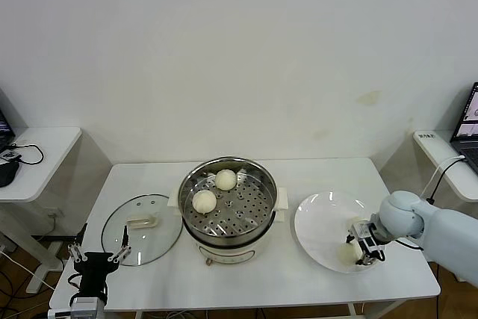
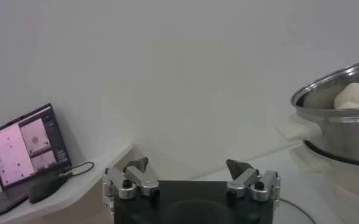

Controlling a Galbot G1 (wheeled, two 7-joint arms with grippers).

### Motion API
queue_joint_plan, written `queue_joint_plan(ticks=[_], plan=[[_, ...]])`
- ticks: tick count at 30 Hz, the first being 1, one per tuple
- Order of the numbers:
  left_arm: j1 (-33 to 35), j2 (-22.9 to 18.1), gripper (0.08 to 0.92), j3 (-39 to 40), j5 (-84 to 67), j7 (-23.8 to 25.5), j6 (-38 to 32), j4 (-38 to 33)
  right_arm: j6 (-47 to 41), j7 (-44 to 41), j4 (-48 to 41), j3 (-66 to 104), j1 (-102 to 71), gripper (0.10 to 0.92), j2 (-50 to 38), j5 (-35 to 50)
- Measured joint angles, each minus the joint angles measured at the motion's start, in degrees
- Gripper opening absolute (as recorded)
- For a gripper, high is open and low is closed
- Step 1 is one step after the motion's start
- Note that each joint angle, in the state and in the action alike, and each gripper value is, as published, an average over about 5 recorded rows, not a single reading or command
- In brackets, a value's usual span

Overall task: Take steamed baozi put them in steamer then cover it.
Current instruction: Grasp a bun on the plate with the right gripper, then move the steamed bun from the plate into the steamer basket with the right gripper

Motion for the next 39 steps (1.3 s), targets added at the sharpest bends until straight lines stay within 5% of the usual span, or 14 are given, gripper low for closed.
queue_joint_plan(ticks=[24,39], plan=[[-0.06,1.20,0.823,-0.34,-0.57,-0.03,-0.17,-1.29,-1.60,-2.61,1.79,-3.79,21.36,0.568,0.30,9.55],[-0.20,1.62,0.823,-1.33,-0.74,-0.06,-0.22,-1.20,-2.17,1.30,3.96,-15.29,41.81,0.574,11.66,19.86]])
